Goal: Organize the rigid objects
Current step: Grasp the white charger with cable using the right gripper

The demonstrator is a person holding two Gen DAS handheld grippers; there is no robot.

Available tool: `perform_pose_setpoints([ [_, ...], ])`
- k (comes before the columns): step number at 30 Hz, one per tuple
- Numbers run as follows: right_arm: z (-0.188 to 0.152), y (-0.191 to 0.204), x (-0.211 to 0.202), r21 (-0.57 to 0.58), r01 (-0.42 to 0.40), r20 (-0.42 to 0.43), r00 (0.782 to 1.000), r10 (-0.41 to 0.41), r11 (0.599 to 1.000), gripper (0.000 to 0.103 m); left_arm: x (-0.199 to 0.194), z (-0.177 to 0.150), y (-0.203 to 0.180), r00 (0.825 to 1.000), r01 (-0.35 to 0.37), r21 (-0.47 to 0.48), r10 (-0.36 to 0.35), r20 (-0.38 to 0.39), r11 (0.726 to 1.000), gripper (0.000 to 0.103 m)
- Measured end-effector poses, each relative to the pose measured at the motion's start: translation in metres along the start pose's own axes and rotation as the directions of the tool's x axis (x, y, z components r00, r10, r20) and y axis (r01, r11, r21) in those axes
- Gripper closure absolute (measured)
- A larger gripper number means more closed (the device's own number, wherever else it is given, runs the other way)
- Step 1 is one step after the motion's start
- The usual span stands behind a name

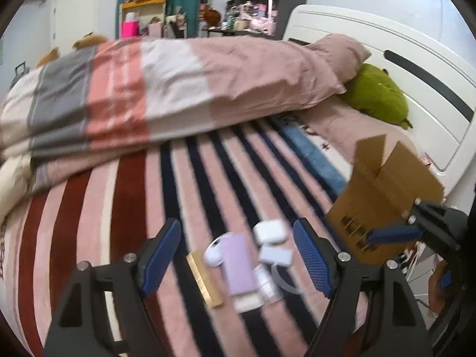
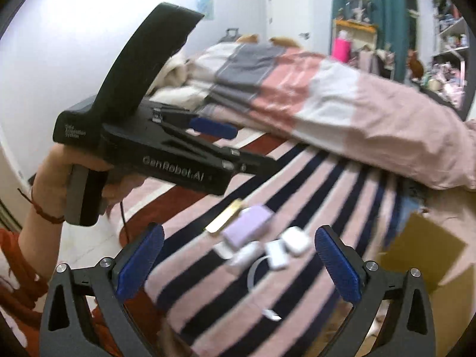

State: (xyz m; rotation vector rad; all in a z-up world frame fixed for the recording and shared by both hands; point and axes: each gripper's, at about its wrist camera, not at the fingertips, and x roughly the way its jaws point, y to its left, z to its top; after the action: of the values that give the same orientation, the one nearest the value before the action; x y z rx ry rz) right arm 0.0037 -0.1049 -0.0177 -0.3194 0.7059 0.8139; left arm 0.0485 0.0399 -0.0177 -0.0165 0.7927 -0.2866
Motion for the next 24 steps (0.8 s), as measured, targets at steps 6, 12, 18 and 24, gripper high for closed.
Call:
perform_pose_setpoints([
  [6,-0.039,-0.004,0.065,0.06,0.013,-0.15,0.989,-0.004,0.998,0.025,0.012,-0.043,0.032,1.0,0.004,-0.07,-0.006,-0.028,0.998,0.027],
  [12,-0.076,-0.058,0.121,0.194,0.182,-0.268,0.955,-0.127,0.964,0.051,0.019,-0.065,0.044,0.999,0.018,-0.119,-0.024,-0.048,0.993,0.027],
  [18,-0.081,-0.073,0.144,0.174,0.244,-0.282,0.941,-0.189,0.954,0.061,0.021,-0.071,0.047,0.998,0.018,-0.127,-0.026,-0.058,0.992,0.027],
  [24,-0.076,-0.065,0.144,0.116,0.226,-0.246,0.95,-0.193,0.967,0.077,0.023,-0.068,0.041,0.996,0.05,-0.119,-0.057,-0.061,0.992,0.027],
])
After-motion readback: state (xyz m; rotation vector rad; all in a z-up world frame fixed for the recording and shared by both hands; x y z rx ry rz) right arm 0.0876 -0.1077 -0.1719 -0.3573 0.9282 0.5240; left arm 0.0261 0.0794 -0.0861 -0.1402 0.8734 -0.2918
